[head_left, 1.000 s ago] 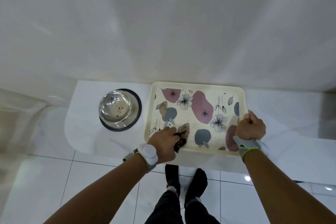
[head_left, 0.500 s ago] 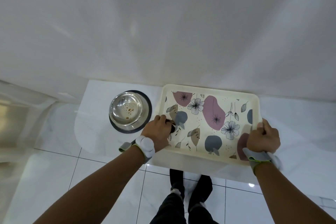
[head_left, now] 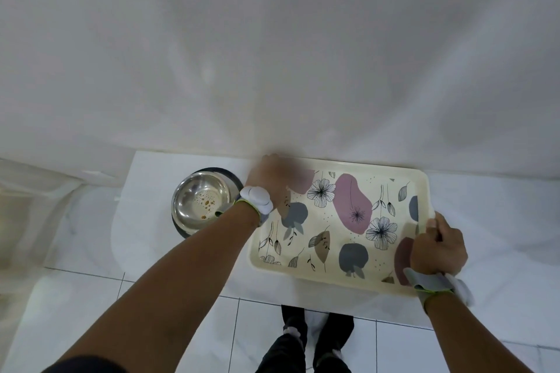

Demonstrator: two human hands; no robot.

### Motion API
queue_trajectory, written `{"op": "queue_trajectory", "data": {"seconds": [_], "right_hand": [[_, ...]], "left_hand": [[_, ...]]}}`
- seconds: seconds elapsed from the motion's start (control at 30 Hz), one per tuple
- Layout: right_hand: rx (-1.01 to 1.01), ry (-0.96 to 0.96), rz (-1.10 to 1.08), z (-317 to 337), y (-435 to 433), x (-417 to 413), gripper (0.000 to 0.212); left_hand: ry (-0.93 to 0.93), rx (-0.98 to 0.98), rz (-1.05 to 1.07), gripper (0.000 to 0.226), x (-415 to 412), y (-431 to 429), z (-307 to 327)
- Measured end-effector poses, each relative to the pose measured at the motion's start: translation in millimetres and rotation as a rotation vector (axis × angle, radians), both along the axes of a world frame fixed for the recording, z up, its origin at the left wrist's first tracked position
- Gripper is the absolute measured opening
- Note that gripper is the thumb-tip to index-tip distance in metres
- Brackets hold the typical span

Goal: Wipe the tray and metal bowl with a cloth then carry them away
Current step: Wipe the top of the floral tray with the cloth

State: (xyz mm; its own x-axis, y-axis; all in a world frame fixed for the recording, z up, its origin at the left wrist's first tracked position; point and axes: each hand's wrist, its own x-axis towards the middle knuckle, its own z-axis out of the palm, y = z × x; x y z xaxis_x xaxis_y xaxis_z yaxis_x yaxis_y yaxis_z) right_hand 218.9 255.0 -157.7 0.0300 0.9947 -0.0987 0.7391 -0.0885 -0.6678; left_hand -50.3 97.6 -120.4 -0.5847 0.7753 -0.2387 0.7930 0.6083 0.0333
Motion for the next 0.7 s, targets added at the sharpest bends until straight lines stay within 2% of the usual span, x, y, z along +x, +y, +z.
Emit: {"op": "queue_trajectory", "data": {"seconds": [0.07, 0.17, 0.27, 0.33, 0.47, 0.53, 0.67, 0.7], "right_hand": [[-0.006, 0.013, -0.004, 2.1, -1.1, -0.2, 0.036], [-0.01, 0.029, 0.004, 7.6, -4.3, -0.9, 0.037], [0.03, -0.006, 0.055, 13.9, -6.3, -0.6, 0.043], [0.033, -0.032, 0.098, 19.4, -8.9, -0.5, 0.045], [-0.013, -0.129, 0.181, 30.0, -8.3, 1.9, 0.04], [-0.046, -0.172, 0.193, 32.8, -8.7, 2.1, 0.036], [-0.035, -0.183, 0.229, 35.0, -12.1, 5.5, 0.046], [-0.045, -0.173, 0.239, 35.8, -12.5, 6.9, 0.041]], "left_hand": [[-0.092, 0.083, 0.111, 0.03, 0.3, -1.0, 0.3], [-0.205, 0.305, 0.3, 0.027, 7.4, -11.0, 11.0], [-0.166, 0.486, 0.416, 0.026, 20.5, -37.5, 27.5], [-0.116, 0.534, 0.466, 0.023, 32.3, -66.3, 36.1], [-0.089, 0.518, 0.58, 0.022, 63.2, -124.1, 34.4], [-0.102, 0.428, 0.601, 0.02, 80.1, -145.4, 27.0], [-0.191, 0.275, 0.624, 0.018, 96.0, -164.3, 14.7], [-0.206, 0.255, 0.626, 0.018, 96.8, -164.8, 14.1]]}}
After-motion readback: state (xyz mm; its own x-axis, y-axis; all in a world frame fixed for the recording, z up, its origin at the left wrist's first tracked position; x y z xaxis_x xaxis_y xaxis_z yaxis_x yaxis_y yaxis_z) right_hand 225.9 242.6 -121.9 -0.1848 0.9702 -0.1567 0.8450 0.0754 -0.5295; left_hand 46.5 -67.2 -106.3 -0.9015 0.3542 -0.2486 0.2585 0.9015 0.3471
